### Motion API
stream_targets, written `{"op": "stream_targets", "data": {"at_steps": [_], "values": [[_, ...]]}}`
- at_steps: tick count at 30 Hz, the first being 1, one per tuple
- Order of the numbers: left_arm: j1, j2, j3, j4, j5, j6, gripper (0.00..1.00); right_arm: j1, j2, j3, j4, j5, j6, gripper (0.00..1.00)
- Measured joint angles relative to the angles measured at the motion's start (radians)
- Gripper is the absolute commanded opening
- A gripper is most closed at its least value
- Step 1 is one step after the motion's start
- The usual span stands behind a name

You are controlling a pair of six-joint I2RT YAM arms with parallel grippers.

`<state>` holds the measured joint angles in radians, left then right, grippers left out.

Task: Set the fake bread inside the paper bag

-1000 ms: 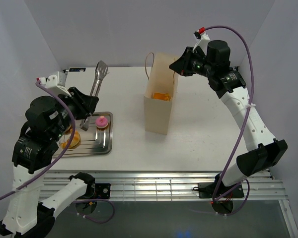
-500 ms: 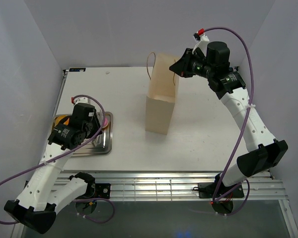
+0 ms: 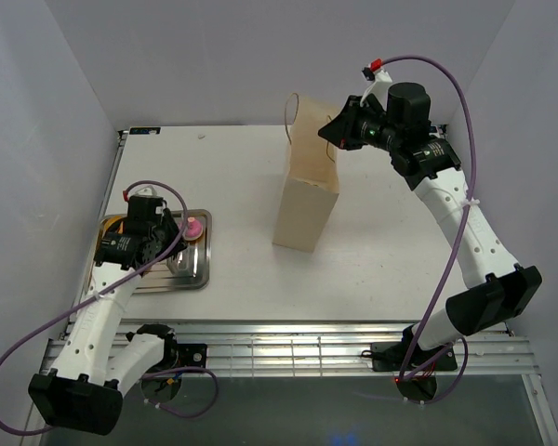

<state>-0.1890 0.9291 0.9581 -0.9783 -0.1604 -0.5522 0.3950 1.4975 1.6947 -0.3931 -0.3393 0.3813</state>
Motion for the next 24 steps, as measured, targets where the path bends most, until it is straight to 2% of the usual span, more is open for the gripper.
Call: {"op": "stream_targets", "data": {"at_steps": [16,24], "values": [[0.222,0.056,-0.023,0.1,0.203,0.074,0.56,0.0,-0.012,-0.024,0.008,0.0,0.0,0.08],[0.246,0.063,-0.036,0.11,0.23,0.079,0.56,0.0,-0.014,-0.031,0.012,0.0,0.0,0.08]]}}
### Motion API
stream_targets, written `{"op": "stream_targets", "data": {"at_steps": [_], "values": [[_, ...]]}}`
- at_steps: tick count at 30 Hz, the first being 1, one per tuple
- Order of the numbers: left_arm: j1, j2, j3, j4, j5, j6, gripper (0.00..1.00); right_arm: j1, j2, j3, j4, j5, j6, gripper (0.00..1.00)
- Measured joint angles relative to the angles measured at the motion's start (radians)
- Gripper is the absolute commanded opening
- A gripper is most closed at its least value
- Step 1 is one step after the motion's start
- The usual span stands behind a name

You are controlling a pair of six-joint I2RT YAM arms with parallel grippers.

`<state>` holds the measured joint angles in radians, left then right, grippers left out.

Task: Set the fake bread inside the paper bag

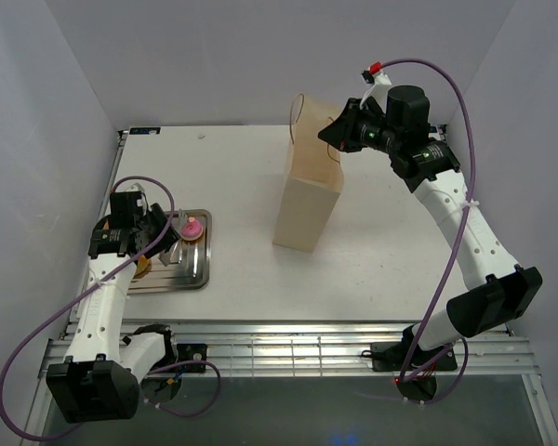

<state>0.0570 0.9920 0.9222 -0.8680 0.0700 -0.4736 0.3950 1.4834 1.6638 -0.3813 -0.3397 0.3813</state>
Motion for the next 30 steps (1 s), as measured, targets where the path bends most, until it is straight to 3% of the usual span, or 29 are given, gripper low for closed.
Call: {"op": "stream_targets", "data": {"at_steps": [30], "values": [[0.0,0.023,-0.077,0.024,0.048,-0.029,0.6,0.0,-0.004,-0.026,0.027,-0.003,0.005,0.08]]}}
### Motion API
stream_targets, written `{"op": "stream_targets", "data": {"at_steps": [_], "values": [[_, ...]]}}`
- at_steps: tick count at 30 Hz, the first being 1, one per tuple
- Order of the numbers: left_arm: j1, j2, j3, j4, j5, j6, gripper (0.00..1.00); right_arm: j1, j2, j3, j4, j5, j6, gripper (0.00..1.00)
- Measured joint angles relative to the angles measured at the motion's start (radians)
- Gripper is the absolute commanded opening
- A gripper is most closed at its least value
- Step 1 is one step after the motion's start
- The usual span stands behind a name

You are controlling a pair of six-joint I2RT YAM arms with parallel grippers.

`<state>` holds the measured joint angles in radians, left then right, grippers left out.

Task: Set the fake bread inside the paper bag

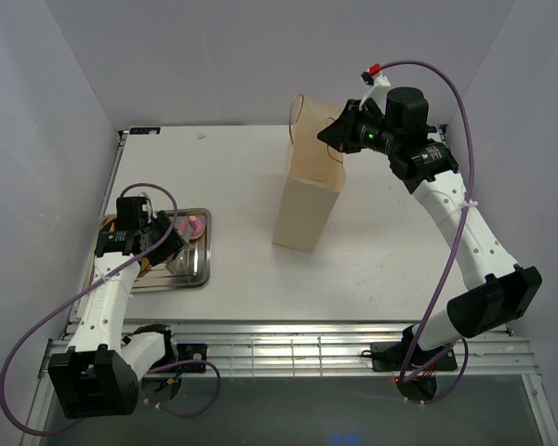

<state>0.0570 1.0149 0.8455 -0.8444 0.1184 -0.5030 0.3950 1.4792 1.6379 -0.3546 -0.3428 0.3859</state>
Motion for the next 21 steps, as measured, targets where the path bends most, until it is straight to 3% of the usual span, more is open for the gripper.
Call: {"op": "stream_targets", "data": {"at_steps": [10,12,17,21], "values": [[0.0,0.05,0.0,0.029,0.02,-0.003,0.57,0.0,-0.001,0.0,0.0,0.0,0.0,0.08],[0.0,0.055,0.0,0.039,0.022,-0.003,0.53,0.0,-0.001,0.0,0.0,0.0,0.0,0.08],[0.0,0.057,-0.006,0.058,0.02,-0.013,0.25,0.0,-0.001,0.0,0.0,0.0,0.0,0.08],[0.0,0.055,-0.011,0.064,0.019,-0.021,0.19,0.0,-0.001,0.0,0.0,0.0,0.0,0.08]]}}
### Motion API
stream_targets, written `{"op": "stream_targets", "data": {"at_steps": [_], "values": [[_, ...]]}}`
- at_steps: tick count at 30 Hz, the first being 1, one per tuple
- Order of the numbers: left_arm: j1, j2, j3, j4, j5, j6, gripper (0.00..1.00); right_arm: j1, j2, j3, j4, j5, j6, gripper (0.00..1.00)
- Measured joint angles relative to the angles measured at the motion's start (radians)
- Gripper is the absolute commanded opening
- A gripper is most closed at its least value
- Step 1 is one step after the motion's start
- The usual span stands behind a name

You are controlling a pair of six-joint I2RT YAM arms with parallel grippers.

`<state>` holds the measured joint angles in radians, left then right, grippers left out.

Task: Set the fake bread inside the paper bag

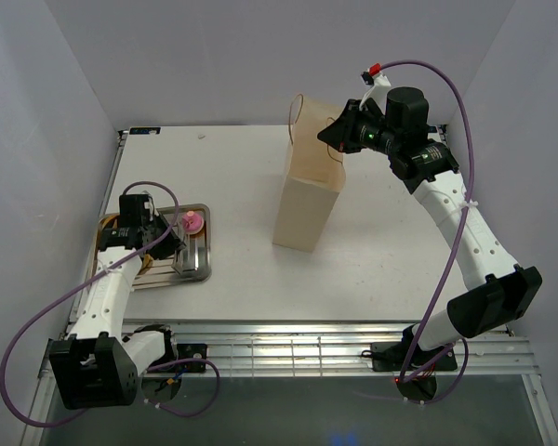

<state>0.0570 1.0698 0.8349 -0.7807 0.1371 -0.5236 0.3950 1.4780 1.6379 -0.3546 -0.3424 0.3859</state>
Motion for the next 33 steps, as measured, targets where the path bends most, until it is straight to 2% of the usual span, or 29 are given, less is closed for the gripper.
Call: {"op": "stream_targets", "data": {"at_steps": [6,11,16,21,24,28,33], "values": [[0.0,-0.012,0.0,-0.006,-0.007,-0.002,0.12,0.0,0.0,0.0,0.0,0.0,0.0,0.08],[0.0,-0.037,0.029,-0.047,-0.023,-0.005,0.11,0.0,0.0,0.0,0.0,0.0,0.0,0.08],[0.0,-0.069,0.13,-0.101,-0.032,-0.003,0.12,0.0,0.0,0.0,0.0,0.0,0.0,0.08],[-0.006,-0.091,0.294,-0.153,-0.006,0.002,0.14,0.0,0.0,0.0,0.0,0.0,0.0,0.08],[-0.027,-0.097,0.356,-0.13,0.055,-0.002,0.17,0.0,0.0,0.0,-0.001,0.0,0.0,0.08],[-0.037,-0.092,0.368,-0.093,0.175,-0.025,0.19,0.0,0.0,0.002,-0.003,0.006,0.0,0.08],[-0.04,-0.03,0.471,-0.07,0.275,-0.042,0.2,0.0,0.001,0.012,-0.01,0.011,0.0,0.08]]}}
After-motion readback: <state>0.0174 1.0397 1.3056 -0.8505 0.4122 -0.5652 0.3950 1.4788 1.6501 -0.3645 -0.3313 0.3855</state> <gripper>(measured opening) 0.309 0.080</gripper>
